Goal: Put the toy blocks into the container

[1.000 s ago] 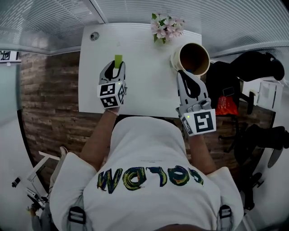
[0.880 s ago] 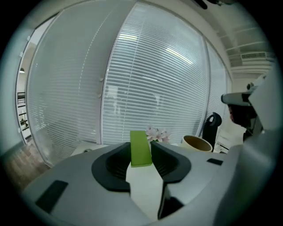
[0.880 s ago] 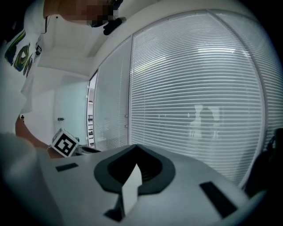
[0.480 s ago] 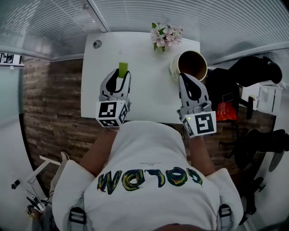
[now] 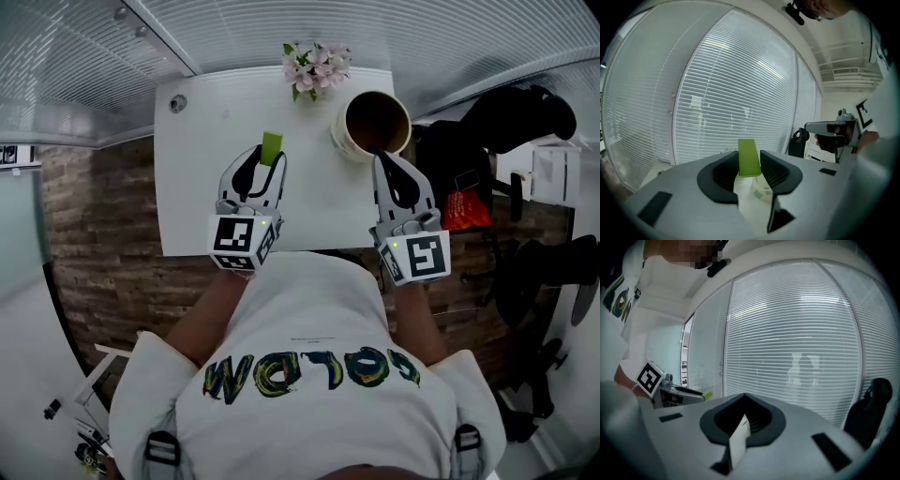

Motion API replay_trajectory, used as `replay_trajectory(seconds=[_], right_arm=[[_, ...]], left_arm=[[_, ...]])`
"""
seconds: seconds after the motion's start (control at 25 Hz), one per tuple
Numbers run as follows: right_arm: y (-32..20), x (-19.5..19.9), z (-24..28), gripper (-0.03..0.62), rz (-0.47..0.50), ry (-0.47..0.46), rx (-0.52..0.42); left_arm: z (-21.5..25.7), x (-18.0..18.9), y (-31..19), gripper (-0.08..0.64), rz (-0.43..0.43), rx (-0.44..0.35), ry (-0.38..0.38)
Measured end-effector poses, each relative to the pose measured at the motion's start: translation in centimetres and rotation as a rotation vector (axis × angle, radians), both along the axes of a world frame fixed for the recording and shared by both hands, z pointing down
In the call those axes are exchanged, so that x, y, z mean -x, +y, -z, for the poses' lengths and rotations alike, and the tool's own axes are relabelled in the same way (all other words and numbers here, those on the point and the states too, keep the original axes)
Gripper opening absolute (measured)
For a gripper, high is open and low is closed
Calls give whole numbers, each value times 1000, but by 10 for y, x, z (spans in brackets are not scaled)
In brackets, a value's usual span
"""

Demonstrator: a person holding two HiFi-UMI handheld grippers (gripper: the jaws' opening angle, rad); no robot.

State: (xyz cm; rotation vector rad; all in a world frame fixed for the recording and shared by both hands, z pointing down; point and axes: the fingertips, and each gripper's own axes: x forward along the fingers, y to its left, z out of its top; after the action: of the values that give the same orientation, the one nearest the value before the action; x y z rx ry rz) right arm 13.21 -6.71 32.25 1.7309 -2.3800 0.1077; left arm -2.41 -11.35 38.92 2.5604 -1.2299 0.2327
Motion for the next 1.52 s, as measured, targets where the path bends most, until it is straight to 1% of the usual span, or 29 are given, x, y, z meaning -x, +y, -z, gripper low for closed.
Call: replay_trajectory(seconds=[0.24,0.4,0.68,0.92,1.04,1.12,1.28,1.4,1.52], right_arm=[[18,-38,-4,8,-87,5,14],[30,-56,-6,8,-135,3,18],[37,-67,-11,8,-154,-6,18],[38,-71,-13,8,-162,0,19],[39,-73,-16,8,-169,-2,19],[40,-74,-18,8,-172,-7,21],[41,-72,-19,8,-168,-4,27],[40,-71,-21,8,-164,-5,31],[40,-70,-23,8,-161,-7,36]], left_arm=[[5,-48,11,158,-106,1,23],[5,-71,19,158,-157,1,23],[2,-100,20,158,-211,-7,21],[-7,-141,9,158,-292,-16,3],[-23,-166,0,158,-340,-13,-28],[-39,-182,-7,158,-367,4,-53],[-75,-207,-17,158,-405,20,-124],[-100,-220,-27,158,-416,27,-174],[-117,-226,-37,160,-407,39,-196]])
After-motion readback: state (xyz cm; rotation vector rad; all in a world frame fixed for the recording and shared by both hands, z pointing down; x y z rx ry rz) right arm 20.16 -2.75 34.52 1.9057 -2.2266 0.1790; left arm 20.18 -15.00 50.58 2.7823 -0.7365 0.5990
